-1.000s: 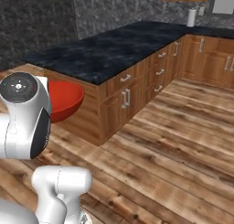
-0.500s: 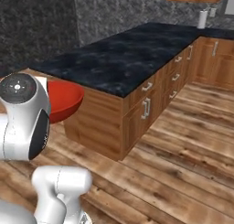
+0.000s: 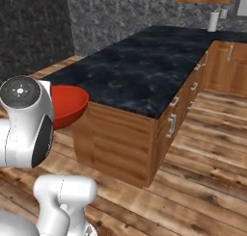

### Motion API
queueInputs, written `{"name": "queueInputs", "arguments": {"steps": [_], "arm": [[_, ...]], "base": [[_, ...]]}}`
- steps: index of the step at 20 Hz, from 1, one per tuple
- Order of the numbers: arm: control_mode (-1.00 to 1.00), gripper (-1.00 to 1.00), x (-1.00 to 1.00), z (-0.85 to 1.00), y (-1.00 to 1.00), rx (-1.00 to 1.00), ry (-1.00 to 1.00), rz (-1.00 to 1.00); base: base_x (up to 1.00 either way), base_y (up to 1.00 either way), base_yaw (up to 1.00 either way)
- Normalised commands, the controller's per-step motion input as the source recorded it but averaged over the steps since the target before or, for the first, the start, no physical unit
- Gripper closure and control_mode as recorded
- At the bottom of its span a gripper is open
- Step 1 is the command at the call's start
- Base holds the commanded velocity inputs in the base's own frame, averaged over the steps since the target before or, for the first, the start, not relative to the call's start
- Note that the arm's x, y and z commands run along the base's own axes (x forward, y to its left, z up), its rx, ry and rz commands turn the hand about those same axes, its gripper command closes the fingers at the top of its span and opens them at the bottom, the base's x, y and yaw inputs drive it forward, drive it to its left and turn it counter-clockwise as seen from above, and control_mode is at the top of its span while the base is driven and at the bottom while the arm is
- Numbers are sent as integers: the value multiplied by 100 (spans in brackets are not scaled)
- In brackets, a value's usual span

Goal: Pick up the bowls from the cabinet and place each bowl in front of a stool on the dining counter.

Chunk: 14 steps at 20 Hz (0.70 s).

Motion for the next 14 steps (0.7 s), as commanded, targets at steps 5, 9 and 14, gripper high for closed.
{"name": "queueInputs", "arguments": {"steps": [5, 9, 14], "arm": [[100, 100, 0, 0, 0, 0, 0, 0], [100, 100, 0, 0, 0, 0, 0, 0], [100, 100, 0, 0, 0, 0, 0, 0]], "base": [[55, 100, -24], [48, 100, -25], [39, 100, -27]]}}
